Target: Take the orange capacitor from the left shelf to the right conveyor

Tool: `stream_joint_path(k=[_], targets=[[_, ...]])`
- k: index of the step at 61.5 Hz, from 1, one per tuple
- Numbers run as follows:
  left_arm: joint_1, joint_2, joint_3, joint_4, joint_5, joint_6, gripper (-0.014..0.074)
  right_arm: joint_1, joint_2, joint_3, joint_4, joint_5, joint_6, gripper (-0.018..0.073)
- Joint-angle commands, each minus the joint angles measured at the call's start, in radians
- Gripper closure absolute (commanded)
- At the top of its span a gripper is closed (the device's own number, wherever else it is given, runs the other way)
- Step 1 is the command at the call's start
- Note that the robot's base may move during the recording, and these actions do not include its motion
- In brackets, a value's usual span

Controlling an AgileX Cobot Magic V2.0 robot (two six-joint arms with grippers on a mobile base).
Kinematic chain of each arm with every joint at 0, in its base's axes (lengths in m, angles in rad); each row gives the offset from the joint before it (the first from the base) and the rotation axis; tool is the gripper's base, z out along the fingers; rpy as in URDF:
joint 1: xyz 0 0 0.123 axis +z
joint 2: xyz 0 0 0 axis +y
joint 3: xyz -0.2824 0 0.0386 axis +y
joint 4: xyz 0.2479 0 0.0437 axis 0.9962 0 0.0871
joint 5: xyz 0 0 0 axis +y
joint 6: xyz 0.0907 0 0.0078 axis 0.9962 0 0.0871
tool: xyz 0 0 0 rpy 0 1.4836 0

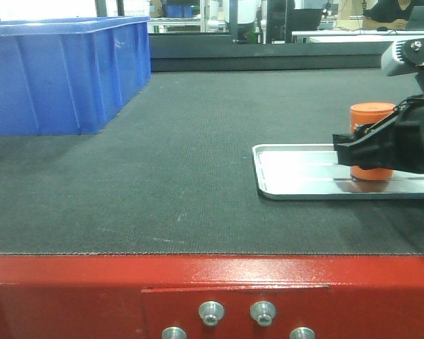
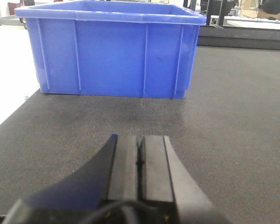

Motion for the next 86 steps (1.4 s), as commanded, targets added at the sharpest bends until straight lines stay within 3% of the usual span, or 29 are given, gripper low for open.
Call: stream_joint_path(k=[1, 18, 39, 47, 62, 71, 86], targets=[[0.002, -0.011, -0.003, -0.002, -0.084, -0.002, 0.0723, -0.003, -0.042, -0.022, -0.012, -0.075, 0.029, -0.0069], [0.002, -0.011, -0.003, -0.002, -0.084, -0.002, 0.0723, -0.003, -0.198, -0.021, -0.012, 0.113, 0.033, -0.0062], [0.002, -0.011, -0.003, -0.002, -0.084, -0.002, 0.0723, -0.003, -0.637, -0.021, -0.012, 0.465, 0.064, -0.0052], [0.002, -0.011, -0.003, -0.002, -0.084, -0.002, 0.0723, -0.003, -0.805, -0.022, -0.012, 0.678, 0.102, 0.0086], [0.002, -0.011, -0.003, -0.002, -0.084, -0.002, 0.0723, -0.003, -1.082, -0.022, -0.012, 0.984, 0.106, 0.0507], [0.002, -0.011, -0.003, -0.002, -0.084, -0.002, 0.0723, -0.003, -1.199, -0.022, -0.012, 1.063, 0.106, 0.0504], [0.002, -0.011, -0.003, -0.002, -0.084, -0.002, 0.0723, -0.003, -1.253, -0.022, -0.012, 1.068, 0.105, 0.0504]])
